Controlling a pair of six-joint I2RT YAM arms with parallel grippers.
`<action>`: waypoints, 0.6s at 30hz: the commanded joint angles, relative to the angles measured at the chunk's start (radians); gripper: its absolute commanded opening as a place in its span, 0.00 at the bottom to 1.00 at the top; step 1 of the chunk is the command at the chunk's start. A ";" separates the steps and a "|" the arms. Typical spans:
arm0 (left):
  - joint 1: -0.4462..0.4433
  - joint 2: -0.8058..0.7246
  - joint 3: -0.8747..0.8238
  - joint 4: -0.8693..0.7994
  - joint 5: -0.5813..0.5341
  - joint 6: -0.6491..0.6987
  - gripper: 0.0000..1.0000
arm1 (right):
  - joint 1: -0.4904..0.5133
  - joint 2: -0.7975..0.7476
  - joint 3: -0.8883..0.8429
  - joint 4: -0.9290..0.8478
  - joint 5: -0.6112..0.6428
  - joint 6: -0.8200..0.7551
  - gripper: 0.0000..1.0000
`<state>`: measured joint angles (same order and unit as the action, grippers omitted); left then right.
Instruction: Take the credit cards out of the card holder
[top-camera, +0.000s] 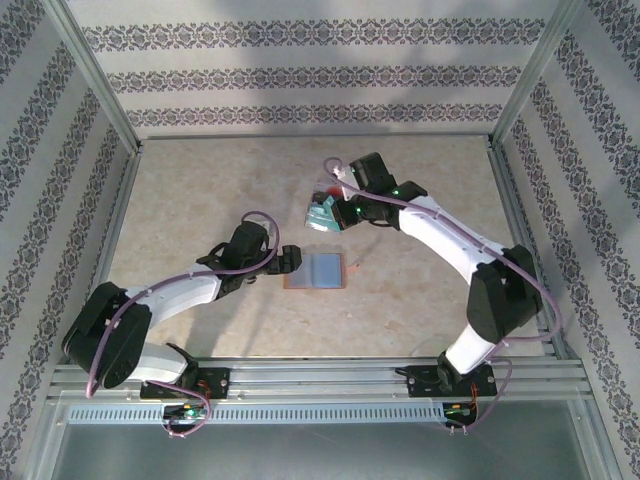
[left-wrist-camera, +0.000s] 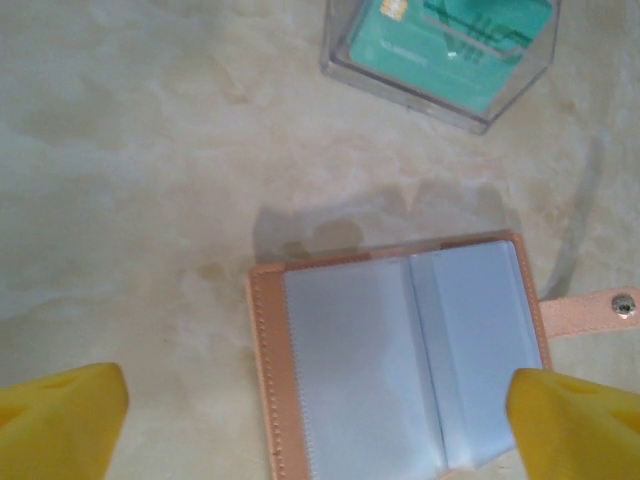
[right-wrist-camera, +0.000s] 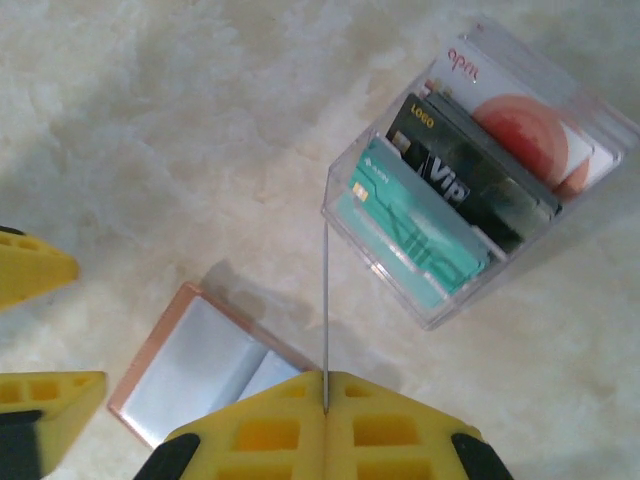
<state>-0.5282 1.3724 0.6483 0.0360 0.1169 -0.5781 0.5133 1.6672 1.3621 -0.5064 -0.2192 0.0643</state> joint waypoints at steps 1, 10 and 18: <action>0.020 -0.035 0.012 -0.066 -0.066 0.014 0.99 | -0.009 0.072 0.098 -0.078 -0.023 -0.213 0.00; 0.043 -0.087 0.002 -0.110 -0.103 0.017 0.99 | -0.020 0.242 0.310 -0.133 -0.064 -0.456 0.00; 0.058 -0.177 -0.023 -0.154 -0.149 0.019 0.99 | -0.038 0.348 0.405 -0.161 -0.043 -0.595 0.00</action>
<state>-0.4839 1.2343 0.6456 -0.0647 0.0109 -0.5755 0.4862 1.9842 1.7195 -0.6300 -0.2588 -0.4454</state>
